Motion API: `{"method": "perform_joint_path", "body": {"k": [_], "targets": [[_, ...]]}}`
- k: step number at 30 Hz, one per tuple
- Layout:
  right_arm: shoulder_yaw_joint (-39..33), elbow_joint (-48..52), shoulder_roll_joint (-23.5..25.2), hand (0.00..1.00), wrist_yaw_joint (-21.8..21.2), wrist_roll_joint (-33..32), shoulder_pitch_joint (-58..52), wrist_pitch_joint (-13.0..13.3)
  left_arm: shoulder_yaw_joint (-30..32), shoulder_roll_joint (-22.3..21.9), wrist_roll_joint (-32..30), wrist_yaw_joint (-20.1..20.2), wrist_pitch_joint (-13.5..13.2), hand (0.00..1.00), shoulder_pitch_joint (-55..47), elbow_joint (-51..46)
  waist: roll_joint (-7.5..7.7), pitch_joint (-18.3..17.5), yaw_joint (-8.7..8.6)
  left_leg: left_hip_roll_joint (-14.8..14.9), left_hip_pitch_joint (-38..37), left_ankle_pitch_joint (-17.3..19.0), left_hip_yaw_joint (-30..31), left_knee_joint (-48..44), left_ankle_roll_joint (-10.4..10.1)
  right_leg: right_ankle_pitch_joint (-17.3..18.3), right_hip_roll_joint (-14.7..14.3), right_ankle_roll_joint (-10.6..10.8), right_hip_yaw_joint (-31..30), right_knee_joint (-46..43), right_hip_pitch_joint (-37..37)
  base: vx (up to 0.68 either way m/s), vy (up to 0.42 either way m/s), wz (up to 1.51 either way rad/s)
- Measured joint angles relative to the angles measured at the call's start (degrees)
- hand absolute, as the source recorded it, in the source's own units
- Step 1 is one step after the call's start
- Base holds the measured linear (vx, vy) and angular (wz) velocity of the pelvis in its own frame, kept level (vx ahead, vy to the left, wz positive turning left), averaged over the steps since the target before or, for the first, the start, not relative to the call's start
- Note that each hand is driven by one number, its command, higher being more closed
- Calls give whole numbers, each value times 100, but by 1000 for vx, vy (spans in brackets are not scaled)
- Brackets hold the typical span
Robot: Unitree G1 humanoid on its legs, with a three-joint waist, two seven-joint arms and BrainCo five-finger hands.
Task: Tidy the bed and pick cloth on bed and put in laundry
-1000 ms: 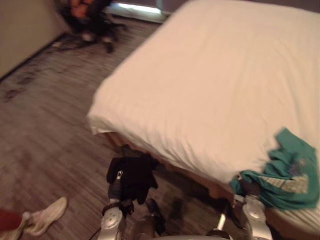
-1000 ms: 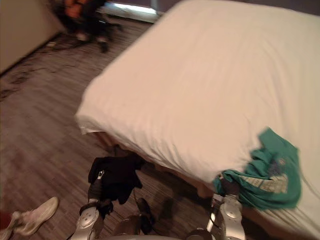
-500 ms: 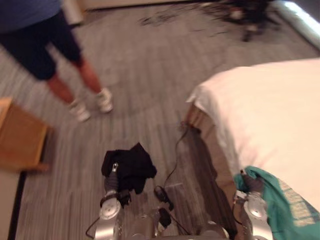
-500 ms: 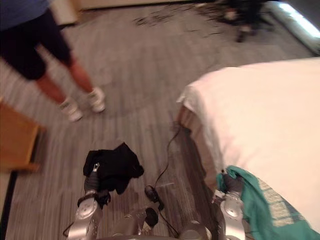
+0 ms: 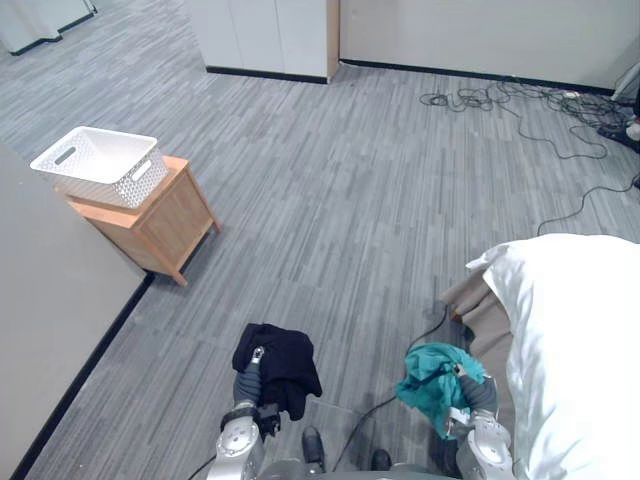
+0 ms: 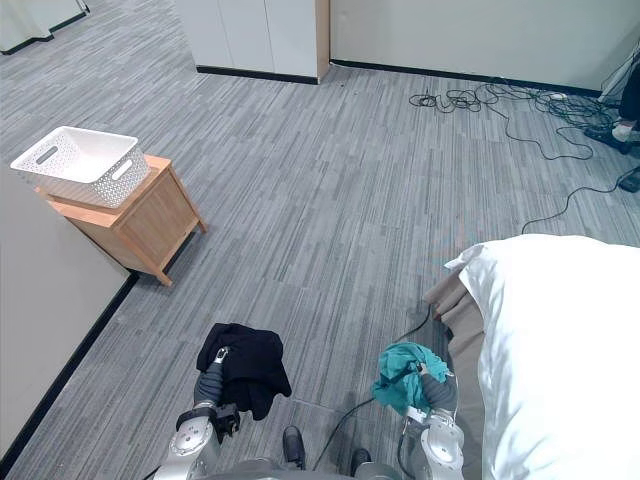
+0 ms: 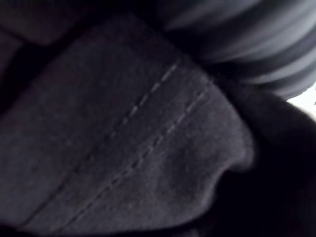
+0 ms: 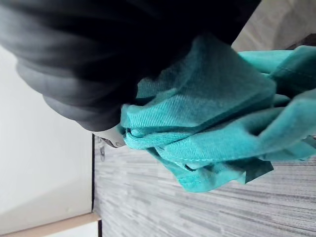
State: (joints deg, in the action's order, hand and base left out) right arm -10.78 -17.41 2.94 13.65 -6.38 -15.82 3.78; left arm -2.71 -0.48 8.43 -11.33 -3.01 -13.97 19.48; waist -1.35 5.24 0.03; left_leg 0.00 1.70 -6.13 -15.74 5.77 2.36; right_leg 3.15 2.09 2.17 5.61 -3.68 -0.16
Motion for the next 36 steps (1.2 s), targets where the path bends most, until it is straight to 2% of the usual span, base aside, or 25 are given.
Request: {"method": "perform_joint_path", "body": {"k": [6,7,8,10,11,13,14,16,19,20,21,22,23,24,25,26,27,28,29,31,32,33,34,35,36], "targets": [[4,-657,-5,100,-8,149,-10,-120,29,7,-14,0,27,100,8,532,8,-4,-83,4,-194,57,-19,-42,-58,49,-9,-42,-58,-30,200,27,-8,-5],[11,-658,-9,100,-7,214,-47,-175,39,11,-15,1,36,100,38,612,20,8,-85,30,-81,221,3,-330,-61,92,0,-43,-26,-64,219,13,-19,13],[43,-653,-32,100,-5,253,-85,-186,52,9,-14,0,39,100,63,623,34,85,-79,93,54,490,17,-783,-172,218,-33,-60,19,-122,284,5,-63,24],[211,-552,-182,100,-2,346,-189,-194,65,4,-14,2,38,100,137,725,19,372,-63,260,373,1038,137,-2035,-643,405,-30,-187,54,-130,656,-46,-40,45],[236,-549,-291,100,10,432,-173,-209,64,-4,-13,2,55,100,156,766,14,439,-51,353,719,1030,147,-2803,-726,447,-35,-254,72,-176,682,-83,-1,45],[227,-418,-446,100,8,474,-133,-220,67,-11,-13,-4,66,100,158,756,7,478,-5,405,1089,948,192,-3430,-881,464,45,-281,66,-178,627,0,19,12],[217,-246,-515,100,9,477,-77,-218,93,-12,-13,-10,66,100,166,737,-115,530,89,510,1395,1214,223,-3974,-726,466,59,-278,48,-152,610,71,57,-9],[179,-236,-572,100,5,476,31,-226,117,0,-14,-29,76,100,160,737,-139,582,81,505,1466,1413,239,-3804,-662,479,145,-256,-8,-96,627,141,119,-9],[165,-242,-584,100,-5,478,80,-266,112,-29,-15,-2,79,100,159,676,-142,577,97,465,1424,1338,414,-2322,-697,672,401,58,-42,-39,620,225,206,-8],[163,-267,-585,100,-9,486,87,-267,113,-35,-19,9,83,100,159,678,-144,569,100,477,1355,1128,404,-2131,-709,738,436,157,-88,-45,606,286,278,-16],[149,-289,-584,100,-33,503,79,-305,110,-32,-20,11,119,100,146,651,-73,564,114,324,1359,1052,359,-2264,-624,865,618,265,-120,-157,608,361,283,-15],[160,-359,-533,100,-78,557,38,-305,110,-32,-25,13,130,100,66,590,98,502,115,88,1353,1286,301,-2401,-289,1125,855,464,-134,-521,563,392,267,-8],[176,-427,-513,100,-130,612,20,-306,109,-33,-26,18,141,100,45,577,186,494,92,-23,1335,1414,271,-2466,-153,1273,978,602,-173,-1055,380,448,238,-1],[174,-491,-488,100,-152,686,45,-314,108,-28,-25,20,197,100,64,585,245,516,83,-129,1255,1609,242,-2526,-36,1352,1135,704,-296,-2380,-193,453,209,8],[176,-522,-410,100,-175,711,87,-351,85,19,-25,31,213,100,71,555,329,602,68,-248,901,1738,239,-2450,53,1098,1208,998,-533,-3904,-722,572,217,6],[177,-528,-343,100,-209,712,72,-417,52,40,-24,30,239,100,54,554,376,671,62,-308,554,1840,287,-2377,147,1032,1180,1031,-610,-4778,-901,600,162,13],[235,-528,-317,100,-257,711,30,-437,40,119,-22,18,266,100,5,550,331,734,37,-301,44,1973,417,-2282,257,1111,1075,882,-492,-5720,-1087,523,97,20],[267,-521,-317,100,-261,711,17,-436,39,148,-21,9,266,100,-11,529,315,736,-10,-301,-141,1998,485,-2184,281,1157,1035,798,-381,-5929,-1174,545,46,55],[287,-445,-310,100,-260,711,26,-436,38,193,-19,-6,266,100,11,438,274,756,-125,-300,-517,2015,683,-1894,309,1299,973,541,-109,-6090,-1439,459,6,65],[268,-89,-316,100,-226,706,73,-423,33,183,-19,-17,255,100,173,223,151,829,-262,-154,-994,2016,1005,-1460,305,1489,875,221,310,-5459,-2131,578,-49,84],[267,-13,-318,100,-213,703,95,-421,32,182,-19,-20,255,100,242,217,44,883,-281,-89,-1076,2016,1092,-1389,305,1490,838,211,385,-5126,-2280,698,-122,79],[260,121,-323,100,-192,699,155,-410,25,153,-18,-25,256,100,394,216,-14,930,-326,81,-1224,2034,1191,-1299,268,1416,742,189,470,-4276,-2480,467,-114,72],[259,193,-317,100,-128,697,219,-410,16,153,-19,-32,249,100,504,210,-118,960,-380,261,-1318,2090,1250,-1289,168,1071,620,163,467,-3030,-2567,864,-259,89],[255,334,-281,100,-103,698,211,-408,14,179,-19,-34,237,100,580,207,-103,953,-383,354,-1517,2166,1245,-1256,-45,435,569,193,341,-1576,-2603,664,-243,79],[261,410,-260,100,-96,699,170,-408,20,189,-22,-43,230,100,585,208,-46,920,-389,381,-1681,2253,1241,-1236,-266,91,595,205,205,-916,-2577,883,-349,63]]}}
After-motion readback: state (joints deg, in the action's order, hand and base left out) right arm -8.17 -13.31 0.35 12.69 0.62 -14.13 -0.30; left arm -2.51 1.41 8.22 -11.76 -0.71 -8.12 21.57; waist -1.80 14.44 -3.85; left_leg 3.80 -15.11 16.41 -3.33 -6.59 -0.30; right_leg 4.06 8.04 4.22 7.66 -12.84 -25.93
